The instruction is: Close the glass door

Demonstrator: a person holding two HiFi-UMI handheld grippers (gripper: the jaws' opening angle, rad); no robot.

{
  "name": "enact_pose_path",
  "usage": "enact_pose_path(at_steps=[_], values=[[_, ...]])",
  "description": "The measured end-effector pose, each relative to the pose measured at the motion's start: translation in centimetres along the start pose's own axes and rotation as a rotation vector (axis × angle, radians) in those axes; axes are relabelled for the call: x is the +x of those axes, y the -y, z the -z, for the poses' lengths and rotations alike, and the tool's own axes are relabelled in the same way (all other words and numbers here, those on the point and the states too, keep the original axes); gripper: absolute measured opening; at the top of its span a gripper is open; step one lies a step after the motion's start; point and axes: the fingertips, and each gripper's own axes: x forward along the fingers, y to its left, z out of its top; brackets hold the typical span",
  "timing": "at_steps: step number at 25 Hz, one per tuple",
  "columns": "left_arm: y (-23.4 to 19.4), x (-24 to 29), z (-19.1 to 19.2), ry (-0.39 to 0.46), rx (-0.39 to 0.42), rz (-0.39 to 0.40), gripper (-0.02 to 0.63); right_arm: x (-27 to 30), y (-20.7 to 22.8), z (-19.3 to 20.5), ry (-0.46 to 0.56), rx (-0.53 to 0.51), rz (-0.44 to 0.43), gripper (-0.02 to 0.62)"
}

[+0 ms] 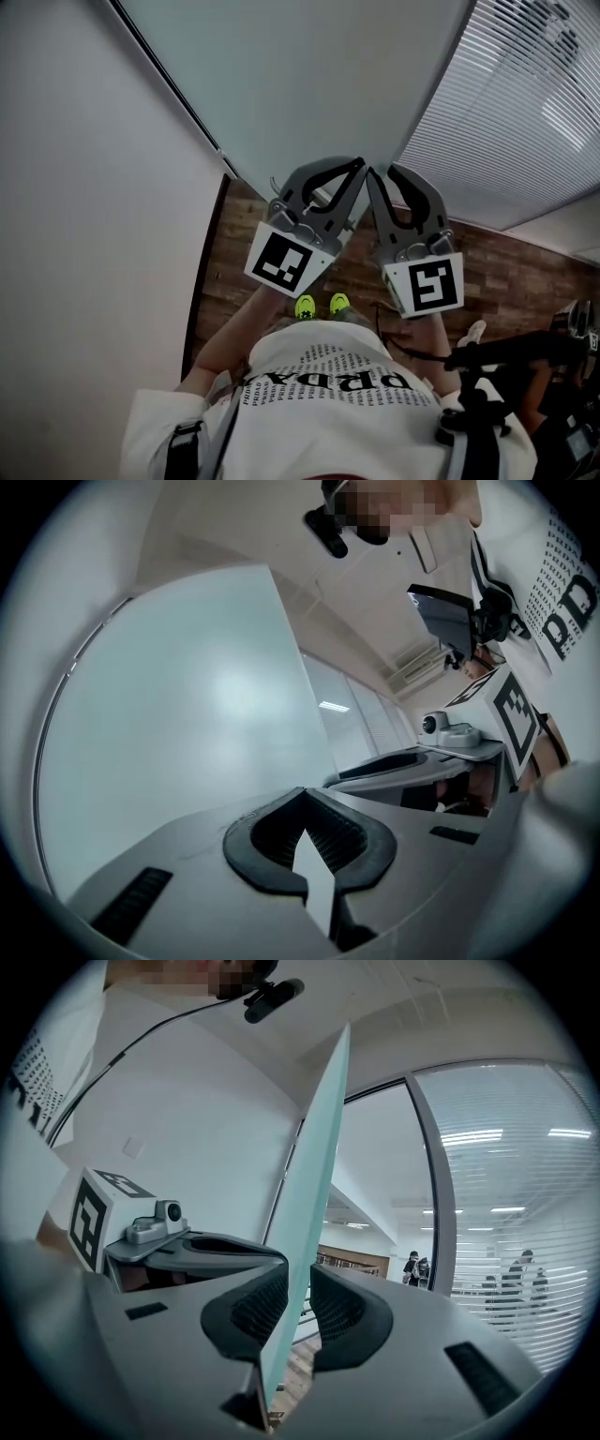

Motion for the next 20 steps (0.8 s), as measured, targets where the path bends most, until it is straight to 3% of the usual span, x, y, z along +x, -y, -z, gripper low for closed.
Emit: enact_pose_path(at_steps=[7, 11, 20], values=[[-0.3, 0.5, 0.8, 0.008, 0.062, -0.049, -0.009, 0.6, 0.4, 0.6, 0.026, -0.029, -0.041, 0.060], [-0.3, 0.3, 1.9, 0.006, 0.047, -0.058, -0.009, 0.9, 0.2, 1.2, 0.024, -0.031, -0.046, 0.060], [0.5, -0.2, -0.1, 0.075, 0.055, 0.024, -0.009, -0.1, 0.7, -0.1, 0.029, -0.061, 0.029, 0.060]])
